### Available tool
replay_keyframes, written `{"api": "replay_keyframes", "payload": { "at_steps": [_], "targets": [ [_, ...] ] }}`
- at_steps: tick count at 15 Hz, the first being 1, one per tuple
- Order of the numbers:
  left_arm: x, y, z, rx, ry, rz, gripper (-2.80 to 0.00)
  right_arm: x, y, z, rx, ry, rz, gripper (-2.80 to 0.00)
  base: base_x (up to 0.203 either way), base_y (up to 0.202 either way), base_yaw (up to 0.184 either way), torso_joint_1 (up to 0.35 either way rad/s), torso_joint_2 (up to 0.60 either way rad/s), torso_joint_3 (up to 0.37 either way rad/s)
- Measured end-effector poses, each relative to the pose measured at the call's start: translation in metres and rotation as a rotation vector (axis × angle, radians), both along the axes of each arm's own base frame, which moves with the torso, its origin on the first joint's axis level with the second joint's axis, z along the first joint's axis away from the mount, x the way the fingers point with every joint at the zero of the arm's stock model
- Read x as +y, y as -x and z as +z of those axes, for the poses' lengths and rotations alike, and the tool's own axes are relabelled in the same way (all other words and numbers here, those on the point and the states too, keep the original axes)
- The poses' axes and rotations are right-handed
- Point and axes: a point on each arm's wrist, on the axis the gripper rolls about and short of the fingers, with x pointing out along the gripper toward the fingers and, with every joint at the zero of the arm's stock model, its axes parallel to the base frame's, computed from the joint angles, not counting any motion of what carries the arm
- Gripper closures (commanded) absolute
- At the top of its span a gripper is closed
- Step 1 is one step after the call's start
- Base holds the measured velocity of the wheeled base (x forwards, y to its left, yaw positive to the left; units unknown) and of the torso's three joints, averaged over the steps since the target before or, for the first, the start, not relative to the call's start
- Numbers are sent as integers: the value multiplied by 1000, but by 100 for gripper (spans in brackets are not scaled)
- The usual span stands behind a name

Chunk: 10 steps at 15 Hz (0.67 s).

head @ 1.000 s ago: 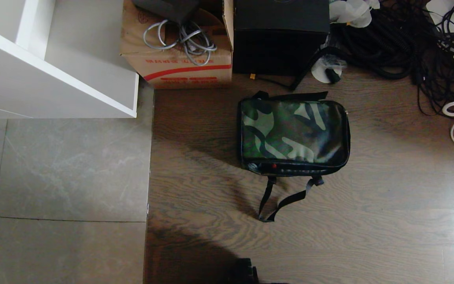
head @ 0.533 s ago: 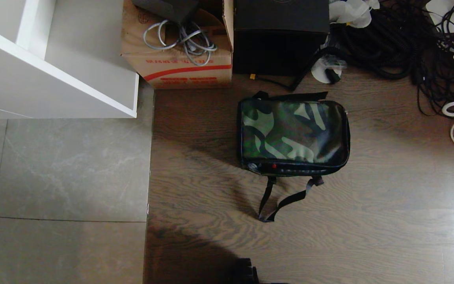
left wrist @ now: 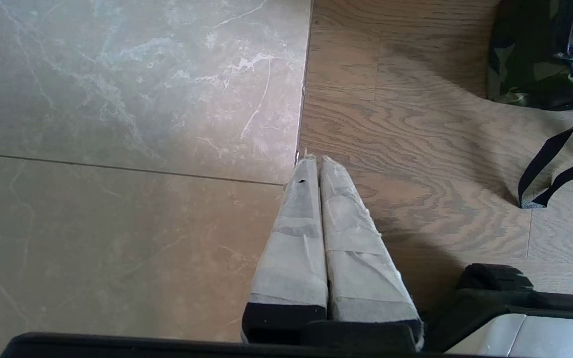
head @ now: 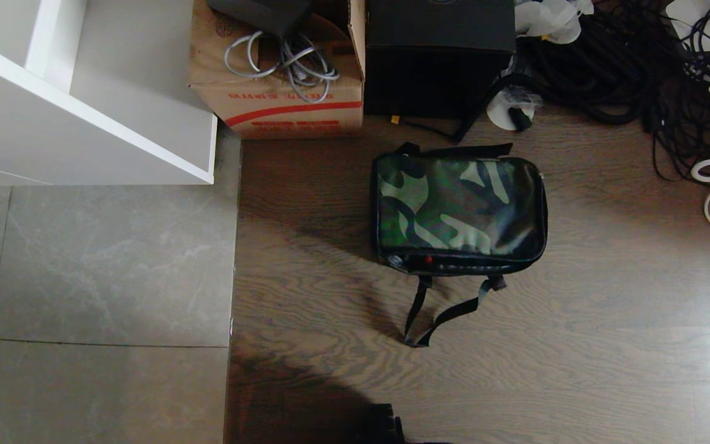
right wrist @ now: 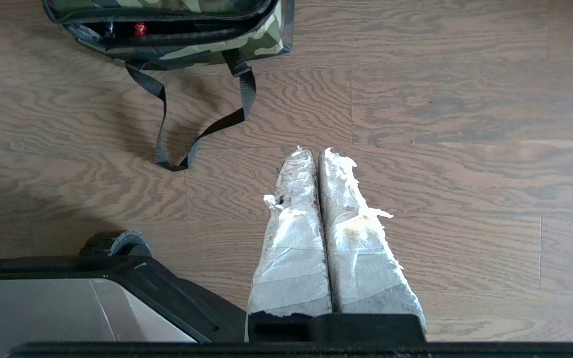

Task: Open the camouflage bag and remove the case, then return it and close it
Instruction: Open the top of the storage box

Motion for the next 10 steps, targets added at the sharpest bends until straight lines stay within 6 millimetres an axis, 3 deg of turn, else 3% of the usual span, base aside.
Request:
{"api": "replay_keyframes", "payload": {
  "at_steps": [10],
  "targets": [
    [0, 0, 0, 0, 0, 0, 0, 0, 0, 0, -1, 0, -1, 0, 0, 0, 0, 0, 0, 0]
  ]
}}
